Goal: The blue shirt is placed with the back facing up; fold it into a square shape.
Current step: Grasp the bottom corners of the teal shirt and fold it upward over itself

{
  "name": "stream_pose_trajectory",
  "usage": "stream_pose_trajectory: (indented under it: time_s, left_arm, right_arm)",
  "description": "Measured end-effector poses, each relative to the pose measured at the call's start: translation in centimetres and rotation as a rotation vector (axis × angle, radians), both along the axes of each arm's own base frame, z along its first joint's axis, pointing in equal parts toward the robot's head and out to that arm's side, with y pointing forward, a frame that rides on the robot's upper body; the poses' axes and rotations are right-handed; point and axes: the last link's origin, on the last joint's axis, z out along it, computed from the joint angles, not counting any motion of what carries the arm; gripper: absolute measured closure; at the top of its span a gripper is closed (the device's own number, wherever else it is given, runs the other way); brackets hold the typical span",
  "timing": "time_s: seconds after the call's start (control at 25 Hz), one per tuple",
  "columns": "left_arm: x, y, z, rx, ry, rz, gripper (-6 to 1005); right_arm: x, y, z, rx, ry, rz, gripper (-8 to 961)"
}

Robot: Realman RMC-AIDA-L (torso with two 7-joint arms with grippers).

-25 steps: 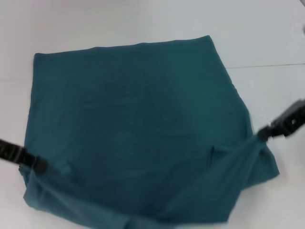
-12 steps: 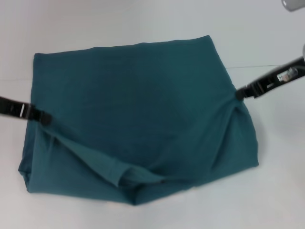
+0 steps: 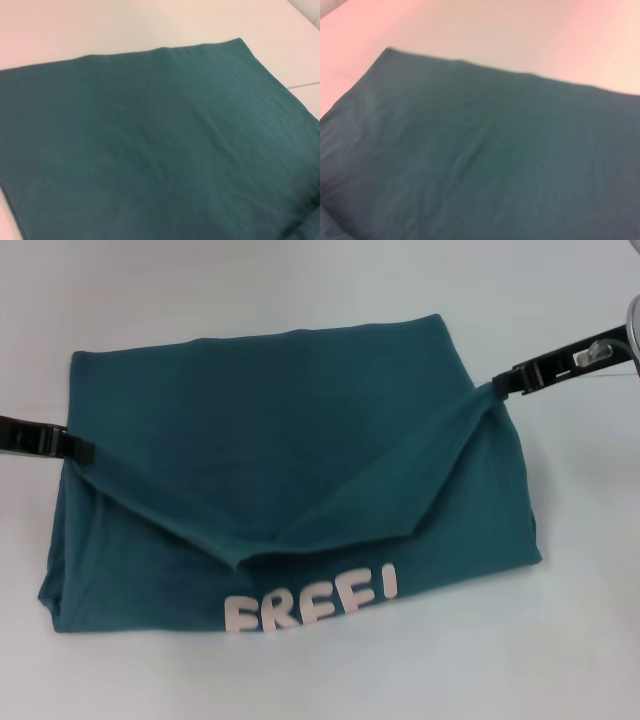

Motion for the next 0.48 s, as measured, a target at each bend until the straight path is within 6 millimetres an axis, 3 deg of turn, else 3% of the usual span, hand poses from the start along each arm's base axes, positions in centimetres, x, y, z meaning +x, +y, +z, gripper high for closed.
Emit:
stream_pose_trajectory:
  time_s: [0.48]
  left_arm:
    - [-0.2,1.1,-0.9,0.083,0.01,-0.011,933]
  right_arm:
    - [1.4,1.9,-1.1,0.123,0.018,-0.034,941]
